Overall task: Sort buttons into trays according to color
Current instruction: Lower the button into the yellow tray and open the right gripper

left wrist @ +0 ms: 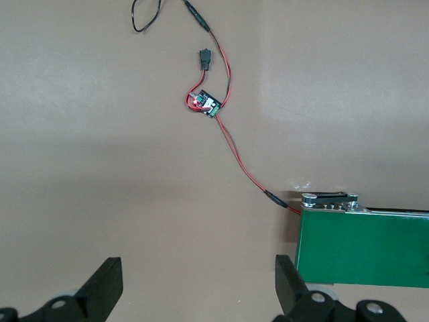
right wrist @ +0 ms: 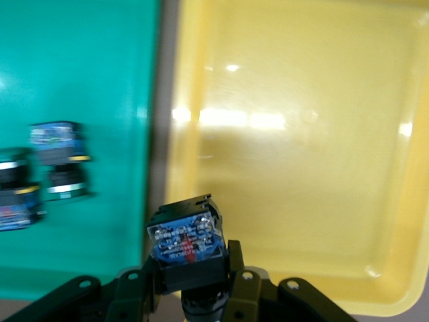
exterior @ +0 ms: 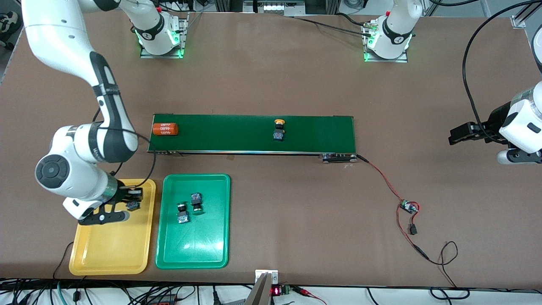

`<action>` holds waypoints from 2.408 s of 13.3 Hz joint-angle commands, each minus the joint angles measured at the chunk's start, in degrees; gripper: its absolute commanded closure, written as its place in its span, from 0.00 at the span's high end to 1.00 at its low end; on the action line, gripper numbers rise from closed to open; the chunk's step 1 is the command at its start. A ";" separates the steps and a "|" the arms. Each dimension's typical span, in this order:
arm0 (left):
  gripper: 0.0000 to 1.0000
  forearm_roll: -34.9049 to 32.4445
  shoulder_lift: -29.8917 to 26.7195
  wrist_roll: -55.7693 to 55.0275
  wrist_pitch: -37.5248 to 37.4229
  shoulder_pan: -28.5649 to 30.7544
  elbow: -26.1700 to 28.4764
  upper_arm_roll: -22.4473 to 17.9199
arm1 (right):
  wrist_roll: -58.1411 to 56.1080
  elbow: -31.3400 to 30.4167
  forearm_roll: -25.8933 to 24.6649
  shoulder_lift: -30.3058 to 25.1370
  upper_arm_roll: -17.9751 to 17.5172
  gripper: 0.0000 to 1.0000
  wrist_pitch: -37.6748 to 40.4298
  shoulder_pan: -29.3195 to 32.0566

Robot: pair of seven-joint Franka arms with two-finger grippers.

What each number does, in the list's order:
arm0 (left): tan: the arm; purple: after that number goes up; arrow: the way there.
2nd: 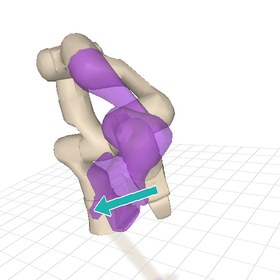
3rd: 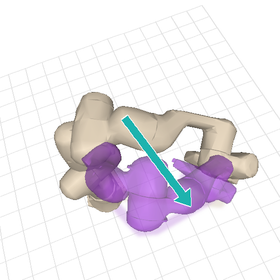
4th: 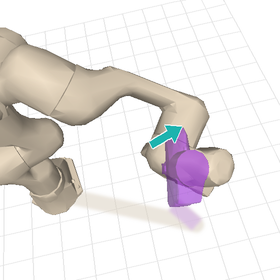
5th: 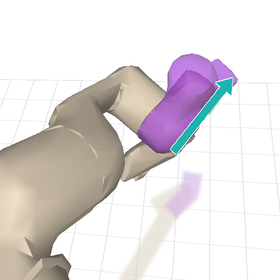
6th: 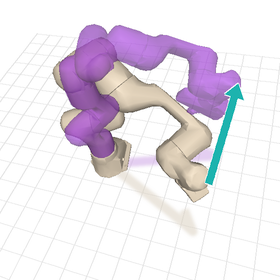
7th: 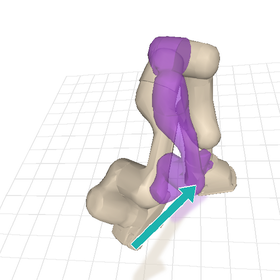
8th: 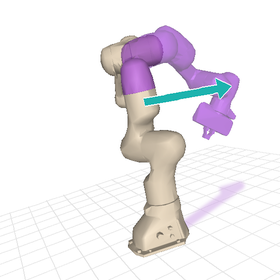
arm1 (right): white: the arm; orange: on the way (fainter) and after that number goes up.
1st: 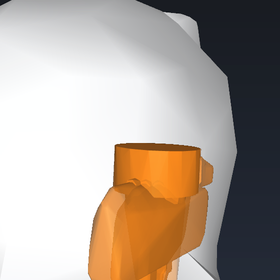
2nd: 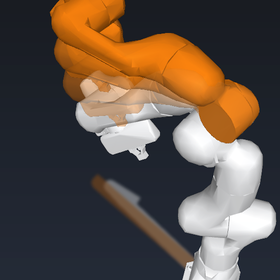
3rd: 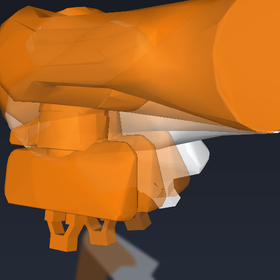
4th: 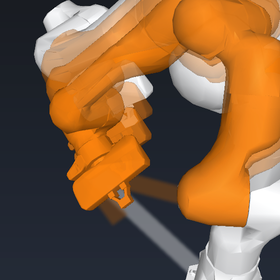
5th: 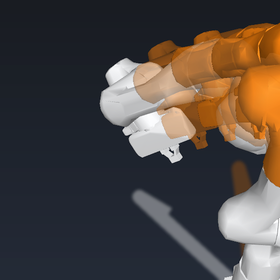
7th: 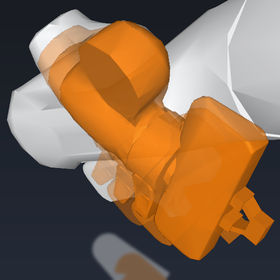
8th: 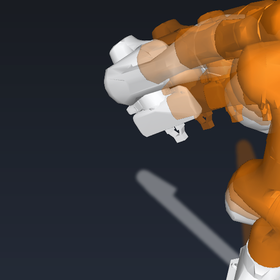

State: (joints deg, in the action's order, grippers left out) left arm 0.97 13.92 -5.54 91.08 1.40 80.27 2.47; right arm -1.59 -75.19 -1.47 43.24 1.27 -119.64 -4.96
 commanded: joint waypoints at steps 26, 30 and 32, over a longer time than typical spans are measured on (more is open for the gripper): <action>1.00 0.44 -0.38 0.62 -0.56 0.19 -0.73 0.08 | 3.25 -21.55 5.68 -21.95 -5.57 1.00 9.43 1.98; 1.00 0.53 -0.38 0.62 -0.56 0.19 -0.73 0.08 | 13.96 -33.15 5.78 -29.60 -6.71 1.00 4.08 -1.71; 1.00 0.44 -0.38 0.62 -0.56 0.19 -0.73 0.08 | 19.40 -38.95 5.78 -33.03 -10.56 1.00 0.48 -1.81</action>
State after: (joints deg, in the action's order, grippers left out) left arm 0.97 13.91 -5.54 91.09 1.40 80.18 2.47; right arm 13.12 -106.07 3.69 15.83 -6.46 -115.23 -6.60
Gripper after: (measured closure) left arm 0.000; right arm 0.000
